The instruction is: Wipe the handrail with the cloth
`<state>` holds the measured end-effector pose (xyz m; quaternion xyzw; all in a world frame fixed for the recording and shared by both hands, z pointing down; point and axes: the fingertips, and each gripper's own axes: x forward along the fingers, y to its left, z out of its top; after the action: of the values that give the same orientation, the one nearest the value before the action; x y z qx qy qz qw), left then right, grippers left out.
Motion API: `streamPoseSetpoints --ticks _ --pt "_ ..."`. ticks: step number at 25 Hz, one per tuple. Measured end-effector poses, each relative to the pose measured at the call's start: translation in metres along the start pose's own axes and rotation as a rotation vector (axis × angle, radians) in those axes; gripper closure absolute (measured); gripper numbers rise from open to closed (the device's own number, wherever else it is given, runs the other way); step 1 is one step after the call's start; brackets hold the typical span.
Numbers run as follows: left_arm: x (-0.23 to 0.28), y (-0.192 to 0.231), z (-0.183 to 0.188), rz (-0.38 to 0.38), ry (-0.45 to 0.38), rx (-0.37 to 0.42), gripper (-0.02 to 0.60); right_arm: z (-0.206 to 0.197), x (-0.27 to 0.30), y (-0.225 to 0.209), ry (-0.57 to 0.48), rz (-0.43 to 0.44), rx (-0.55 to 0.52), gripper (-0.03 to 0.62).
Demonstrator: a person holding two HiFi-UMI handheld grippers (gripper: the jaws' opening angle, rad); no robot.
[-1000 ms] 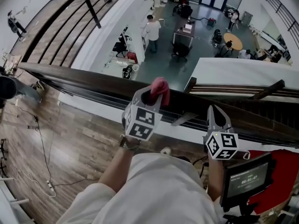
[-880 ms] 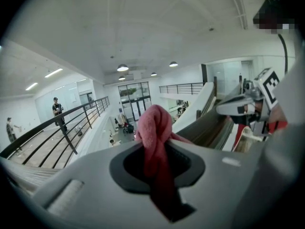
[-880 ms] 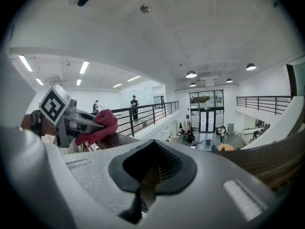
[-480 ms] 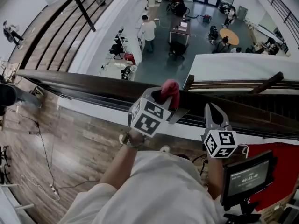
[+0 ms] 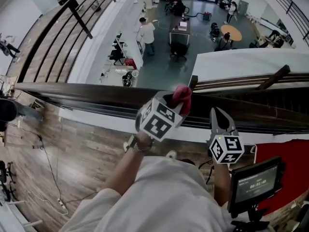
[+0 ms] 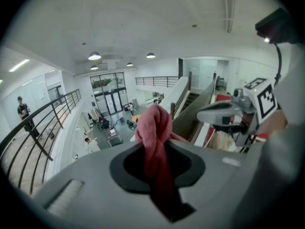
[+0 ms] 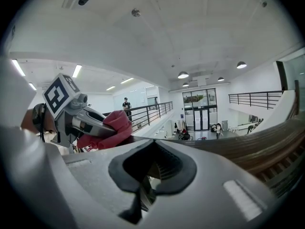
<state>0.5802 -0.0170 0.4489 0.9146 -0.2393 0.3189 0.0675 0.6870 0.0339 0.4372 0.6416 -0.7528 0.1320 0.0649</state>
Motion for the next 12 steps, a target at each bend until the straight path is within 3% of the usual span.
streamPoseSetpoints --ticks 5,12 --pt "-0.005 -0.008 -0.006 0.01 -0.093 0.003 0.508 -0.007 -0.001 0.003 0.007 -0.009 0.005 0.591" --pt "-0.016 -0.024 -0.003 -0.077 -0.15 -0.09 0.509 -0.001 -0.004 0.003 0.021 -0.012 -0.013 0.591"
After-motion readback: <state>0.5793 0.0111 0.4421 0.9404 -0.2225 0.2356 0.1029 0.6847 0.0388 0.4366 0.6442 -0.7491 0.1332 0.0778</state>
